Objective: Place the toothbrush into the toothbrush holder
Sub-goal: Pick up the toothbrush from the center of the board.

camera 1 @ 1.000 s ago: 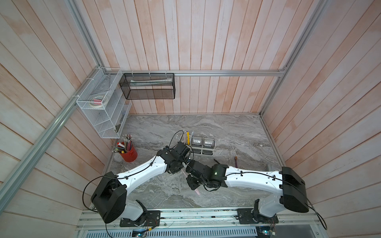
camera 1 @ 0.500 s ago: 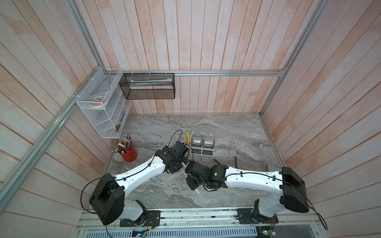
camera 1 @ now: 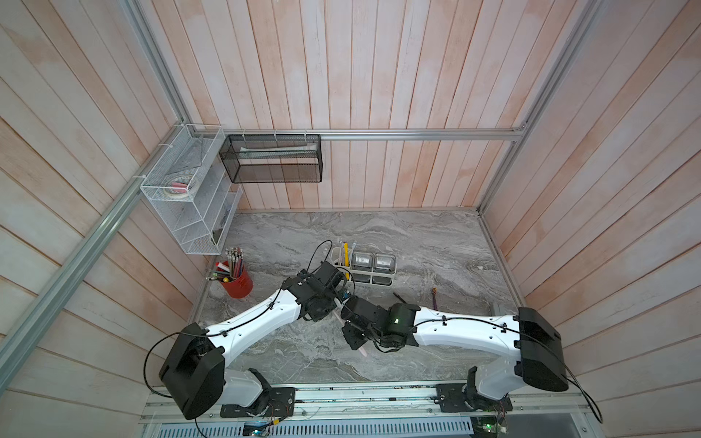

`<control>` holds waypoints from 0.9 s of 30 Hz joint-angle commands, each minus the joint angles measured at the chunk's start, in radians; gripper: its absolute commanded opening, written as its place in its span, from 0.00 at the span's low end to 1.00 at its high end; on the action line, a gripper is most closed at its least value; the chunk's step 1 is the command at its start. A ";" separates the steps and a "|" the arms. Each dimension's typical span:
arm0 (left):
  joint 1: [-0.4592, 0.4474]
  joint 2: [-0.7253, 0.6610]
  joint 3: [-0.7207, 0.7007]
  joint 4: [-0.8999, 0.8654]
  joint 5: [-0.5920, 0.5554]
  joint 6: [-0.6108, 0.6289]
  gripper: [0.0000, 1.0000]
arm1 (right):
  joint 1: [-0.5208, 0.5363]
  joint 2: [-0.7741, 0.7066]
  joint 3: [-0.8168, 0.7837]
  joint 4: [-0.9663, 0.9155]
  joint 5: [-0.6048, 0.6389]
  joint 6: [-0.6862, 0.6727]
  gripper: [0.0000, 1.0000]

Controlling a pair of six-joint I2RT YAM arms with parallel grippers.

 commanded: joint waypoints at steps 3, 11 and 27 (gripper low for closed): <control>0.007 -0.039 0.001 0.003 0.014 0.005 0.13 | -0.003 0.019 -0.010 -0.055 0.018 0.022 0.00; 0.010 -0.036 0.000 0.009 0.029 0.003 0.00 | -0.003 0.018 -0.005 -0.059 0.016 0.024 0.00; 0.014 -0.026 0.006 0.011 0.023 0.012 0.00 | 0.004 -0.183 -0.073 0.053 0.038 0.007 0.56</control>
